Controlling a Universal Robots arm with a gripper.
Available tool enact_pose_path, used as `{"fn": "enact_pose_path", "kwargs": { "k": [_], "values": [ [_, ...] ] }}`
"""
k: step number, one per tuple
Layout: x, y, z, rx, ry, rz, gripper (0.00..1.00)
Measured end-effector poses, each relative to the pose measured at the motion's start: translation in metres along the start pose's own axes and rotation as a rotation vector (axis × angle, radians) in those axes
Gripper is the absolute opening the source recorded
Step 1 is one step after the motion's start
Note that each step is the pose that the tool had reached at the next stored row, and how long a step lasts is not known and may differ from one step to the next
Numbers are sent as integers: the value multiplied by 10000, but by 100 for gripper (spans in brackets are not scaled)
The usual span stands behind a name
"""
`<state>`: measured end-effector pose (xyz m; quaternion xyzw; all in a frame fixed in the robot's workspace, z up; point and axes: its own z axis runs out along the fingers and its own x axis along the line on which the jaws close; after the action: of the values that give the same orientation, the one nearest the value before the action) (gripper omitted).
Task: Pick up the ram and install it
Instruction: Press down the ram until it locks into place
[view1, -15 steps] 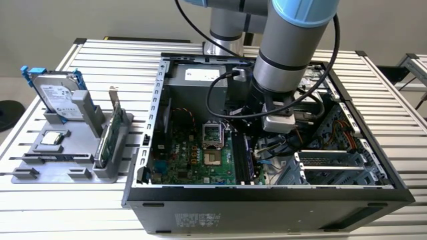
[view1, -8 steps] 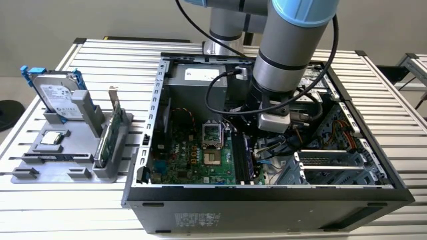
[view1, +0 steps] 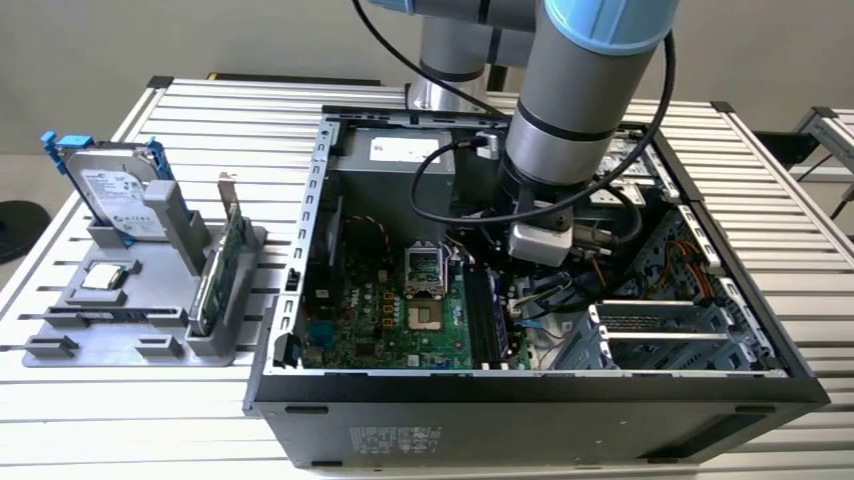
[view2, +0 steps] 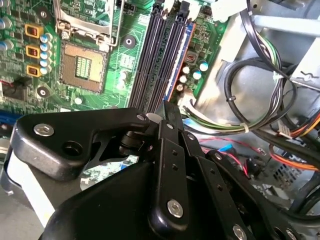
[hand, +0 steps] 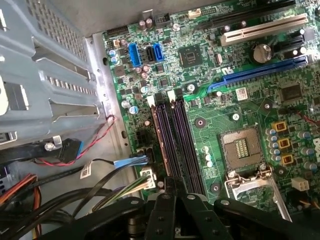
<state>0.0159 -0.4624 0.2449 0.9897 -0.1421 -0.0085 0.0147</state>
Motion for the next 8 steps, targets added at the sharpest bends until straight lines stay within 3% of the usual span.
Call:
{"fn": "enact_pose_path", "kwargs": {
  "k": [8],
  "values": [
    [-6, 2, 0, 11, -22, 692, 0]
  ]
}}
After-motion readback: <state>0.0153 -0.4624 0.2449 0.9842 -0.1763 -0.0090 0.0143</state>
